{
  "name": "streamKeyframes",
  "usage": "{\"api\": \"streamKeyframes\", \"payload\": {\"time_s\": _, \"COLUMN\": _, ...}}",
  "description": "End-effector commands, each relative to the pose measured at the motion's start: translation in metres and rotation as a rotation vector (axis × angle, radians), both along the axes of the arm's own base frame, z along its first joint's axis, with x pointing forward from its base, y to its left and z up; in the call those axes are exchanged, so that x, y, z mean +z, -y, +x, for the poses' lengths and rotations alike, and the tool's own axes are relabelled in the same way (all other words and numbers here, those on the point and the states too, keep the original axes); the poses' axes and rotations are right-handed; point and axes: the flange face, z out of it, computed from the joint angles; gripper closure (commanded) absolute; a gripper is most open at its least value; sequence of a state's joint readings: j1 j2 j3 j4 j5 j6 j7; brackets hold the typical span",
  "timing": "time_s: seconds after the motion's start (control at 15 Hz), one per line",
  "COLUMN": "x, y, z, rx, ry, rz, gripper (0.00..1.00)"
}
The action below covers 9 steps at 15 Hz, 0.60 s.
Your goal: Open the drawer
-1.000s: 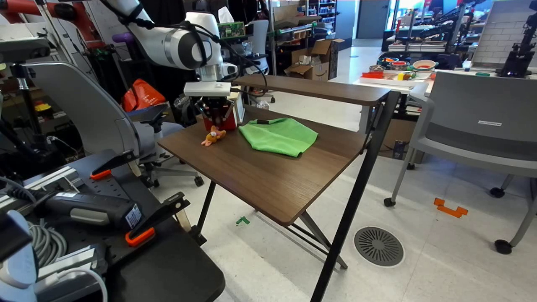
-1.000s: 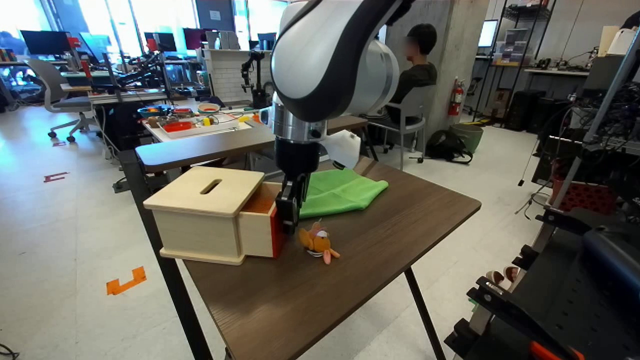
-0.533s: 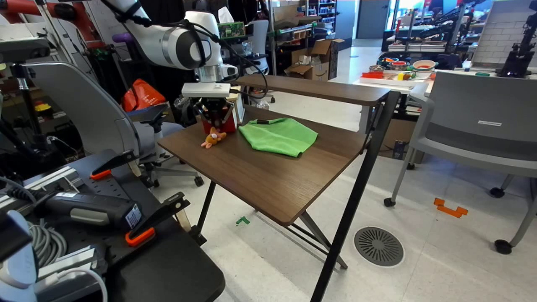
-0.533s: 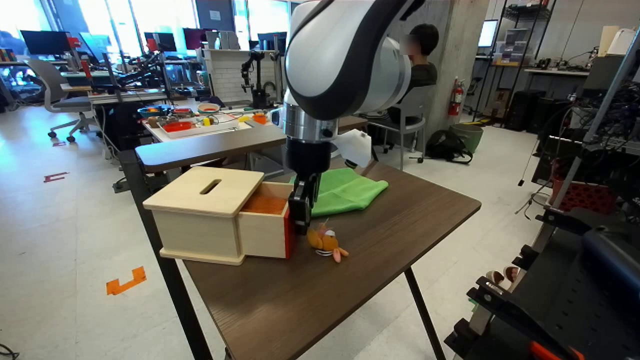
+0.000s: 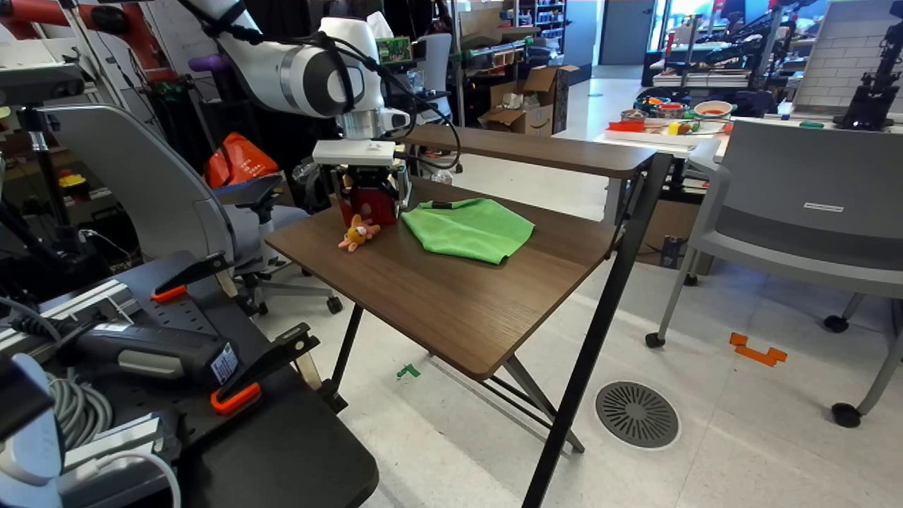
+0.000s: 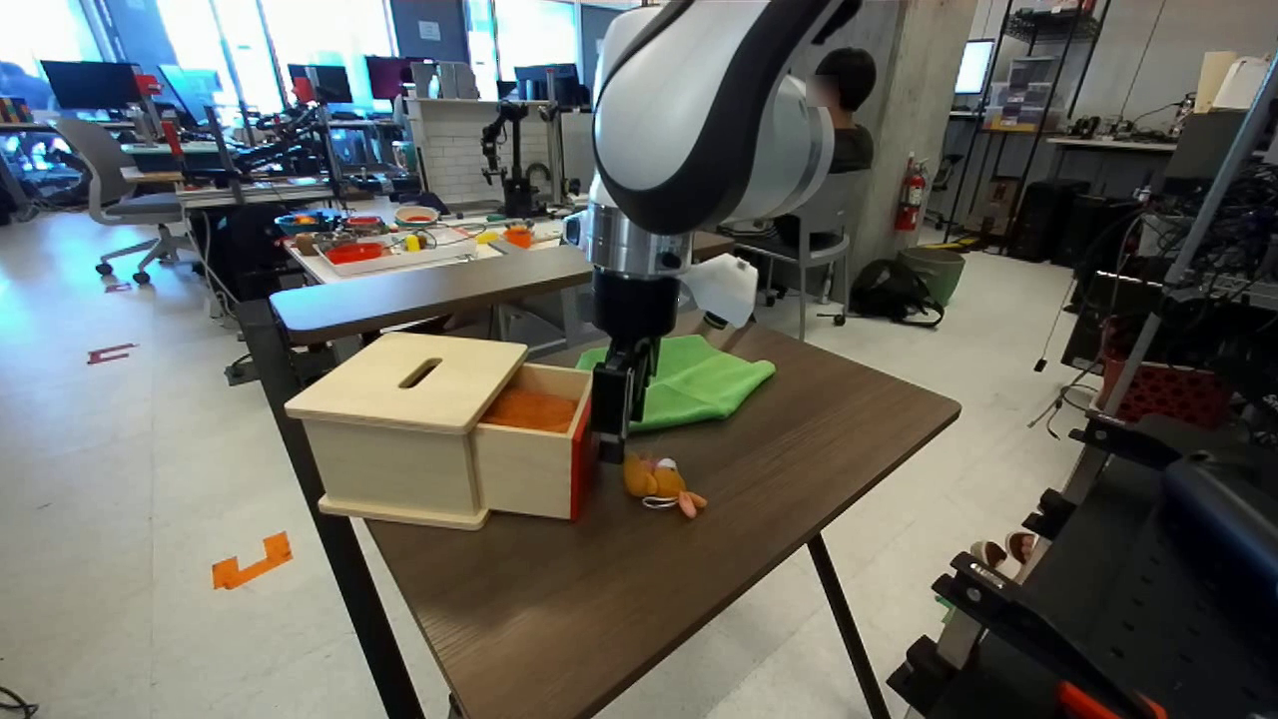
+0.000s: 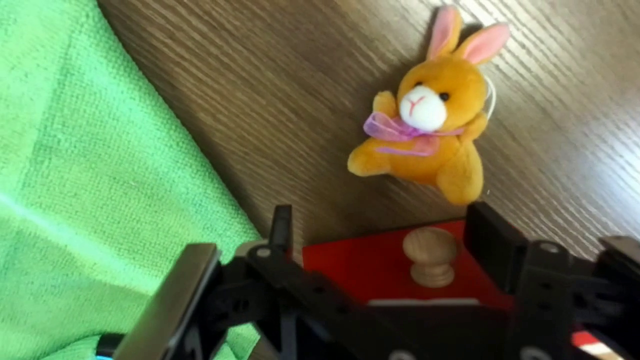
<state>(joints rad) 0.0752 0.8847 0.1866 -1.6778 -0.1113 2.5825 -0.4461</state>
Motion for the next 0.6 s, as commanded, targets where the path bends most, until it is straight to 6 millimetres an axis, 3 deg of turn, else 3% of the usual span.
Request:
{"api": "streamKeyframes", "payload": {"time_s": 0.0, "x": 0.027, "y": -0.001, "z": -0.006, "rx": -0.012, "ry": 0.0, "rz": -0.009, "gripper": 0.0}}
{"api": "streamKeyframes", "payload": {"time_s": 0.13, "x": 0.048, "y": -0.005, "z": -0.007, "rx": -0.013, "ry": 0.018, "rz": -0.004, "gripper": 0.0}}
{"api": "streamKeyframes", "payload": {"time_s": 0.4, "x": 0.12, "y": -0.022, "z": -0.008, "rx": -0.065, "ry": 0.102, "rz": 0.074, "gripper": 0.0}}
{"api": "streamKeyframes", "payload": {"time_s": 0.47, "x": 0.085, "y": -0.019, "z": 0.006, "rx": -0.042, "ry": 0.087, "rz": 0.043, "gripper": 0.0}}
{"api": "streamKeyframes", "payload": {"time_s": 0.53, "x": 0.103, "y": -0.024, "z": 0.005, "rx": -0.048, "ry": 0.103, "rz": 0.056, "gripper": 0.0}}
